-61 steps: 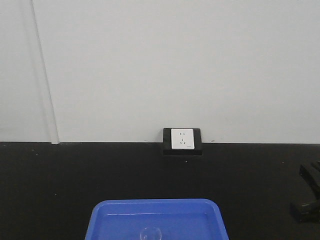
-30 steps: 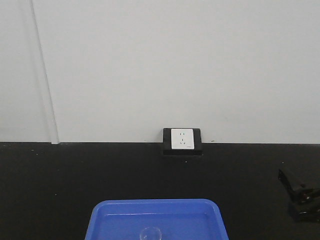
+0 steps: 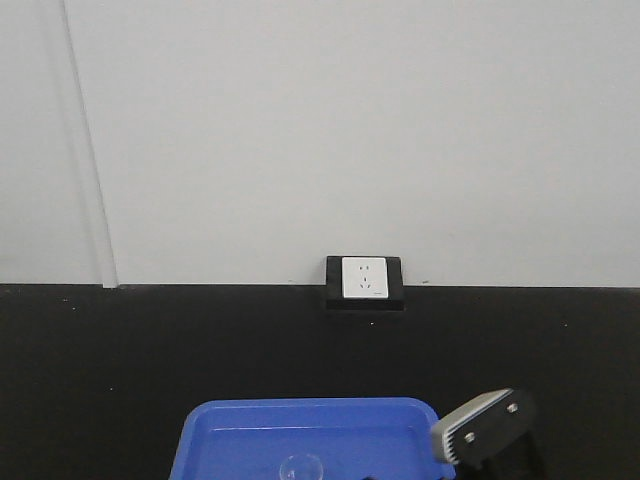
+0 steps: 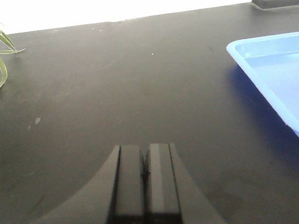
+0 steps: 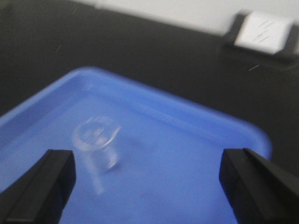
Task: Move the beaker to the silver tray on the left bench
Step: 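Lower the right gripper into the blue tray around the glass beaker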
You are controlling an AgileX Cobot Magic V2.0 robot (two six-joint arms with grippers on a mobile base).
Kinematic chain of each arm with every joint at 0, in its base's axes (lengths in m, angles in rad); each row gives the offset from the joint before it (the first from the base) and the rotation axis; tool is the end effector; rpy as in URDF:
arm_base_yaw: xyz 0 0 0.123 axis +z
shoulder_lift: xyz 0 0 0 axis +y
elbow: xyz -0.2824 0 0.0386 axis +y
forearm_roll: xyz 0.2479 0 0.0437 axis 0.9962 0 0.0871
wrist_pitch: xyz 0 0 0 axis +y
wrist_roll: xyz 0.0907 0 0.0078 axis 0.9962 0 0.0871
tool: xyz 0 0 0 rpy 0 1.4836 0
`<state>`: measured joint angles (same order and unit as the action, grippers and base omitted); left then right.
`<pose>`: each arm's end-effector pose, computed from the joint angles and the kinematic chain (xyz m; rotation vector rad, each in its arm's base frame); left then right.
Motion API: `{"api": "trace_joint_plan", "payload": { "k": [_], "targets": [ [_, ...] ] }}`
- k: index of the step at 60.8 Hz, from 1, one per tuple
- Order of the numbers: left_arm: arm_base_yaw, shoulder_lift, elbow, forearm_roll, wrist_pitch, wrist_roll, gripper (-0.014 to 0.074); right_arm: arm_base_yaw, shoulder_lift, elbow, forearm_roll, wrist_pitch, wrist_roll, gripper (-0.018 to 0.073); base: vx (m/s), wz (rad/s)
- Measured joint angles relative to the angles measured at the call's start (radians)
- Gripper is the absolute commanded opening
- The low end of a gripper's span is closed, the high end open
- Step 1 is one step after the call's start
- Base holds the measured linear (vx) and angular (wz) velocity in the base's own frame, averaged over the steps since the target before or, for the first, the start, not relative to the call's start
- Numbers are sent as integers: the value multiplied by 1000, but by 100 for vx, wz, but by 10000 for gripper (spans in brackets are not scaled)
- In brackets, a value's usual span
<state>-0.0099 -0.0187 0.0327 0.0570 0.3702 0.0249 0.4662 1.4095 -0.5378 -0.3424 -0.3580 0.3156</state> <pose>0.0524 0.0014 0.1698 0.0679 1.8665 0.0663 0.2339 0.1297 0.2072 -0.5505 1.9615 0.4094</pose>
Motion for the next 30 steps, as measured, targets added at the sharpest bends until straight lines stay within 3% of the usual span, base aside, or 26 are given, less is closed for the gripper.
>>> {"api": "trace_joint_plan", "payload": {
  "k": [7,21,30],
  "targets": [
    [0,0,0,0,0,0,1,42,152,0,-2,-104,0,631,0,0],
    [0,0,0,0,0,0,1,53,392,-18,-6,-404,0,625,0,0],
    [0,0,0,0,0,0,1,53,513,-80,-6,-475,0,622,0,0]
  ]
}}
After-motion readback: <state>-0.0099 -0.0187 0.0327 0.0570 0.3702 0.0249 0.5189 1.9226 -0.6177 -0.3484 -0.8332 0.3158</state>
